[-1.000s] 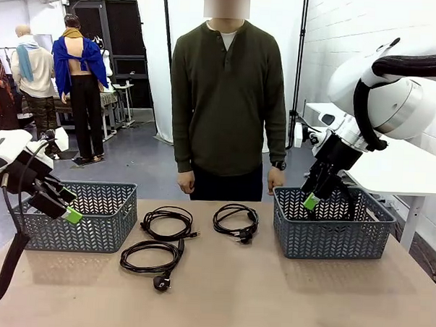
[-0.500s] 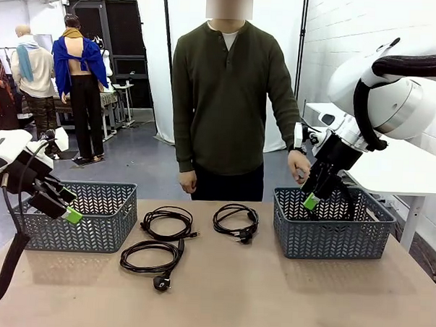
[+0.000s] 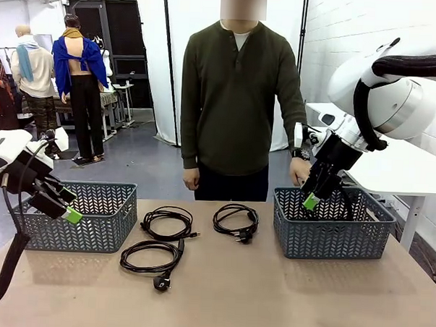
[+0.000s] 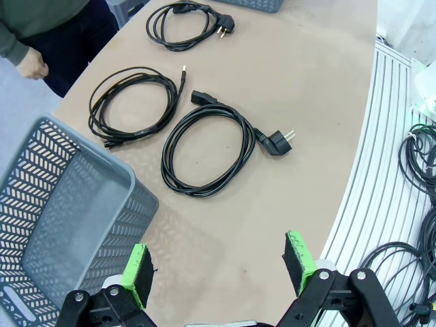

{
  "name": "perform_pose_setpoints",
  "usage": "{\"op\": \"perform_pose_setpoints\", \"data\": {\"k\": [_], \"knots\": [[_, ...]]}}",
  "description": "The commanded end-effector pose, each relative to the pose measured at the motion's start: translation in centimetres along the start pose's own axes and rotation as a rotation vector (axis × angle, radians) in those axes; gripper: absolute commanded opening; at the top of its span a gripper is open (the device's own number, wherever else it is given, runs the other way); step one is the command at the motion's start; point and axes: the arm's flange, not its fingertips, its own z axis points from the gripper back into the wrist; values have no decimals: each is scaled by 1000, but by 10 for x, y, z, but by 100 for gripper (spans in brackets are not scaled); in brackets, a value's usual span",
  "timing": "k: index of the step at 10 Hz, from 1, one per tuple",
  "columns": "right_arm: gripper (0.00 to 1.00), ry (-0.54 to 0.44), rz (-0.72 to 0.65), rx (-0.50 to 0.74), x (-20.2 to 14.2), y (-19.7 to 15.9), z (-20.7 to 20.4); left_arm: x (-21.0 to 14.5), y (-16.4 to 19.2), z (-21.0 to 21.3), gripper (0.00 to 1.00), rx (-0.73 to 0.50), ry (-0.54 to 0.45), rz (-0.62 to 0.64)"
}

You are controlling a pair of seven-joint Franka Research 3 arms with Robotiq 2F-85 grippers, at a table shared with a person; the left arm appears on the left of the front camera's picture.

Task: Organize the cables according to human instructions.
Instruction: Pick up a bundle of cables and place it in the basket indicated by the human.

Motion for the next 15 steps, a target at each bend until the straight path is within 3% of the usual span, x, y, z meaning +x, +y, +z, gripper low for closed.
{"op": "perform_pose_setpoints", "data": {"k": [1,15], "knots": [[100,-14,-7,-2,0,0,1,-2,3,-1,100,-18,-16,-12],[100,-14,-7,-2,0,0,1,-2,3,-1,100,-18,-16,-12]]}}
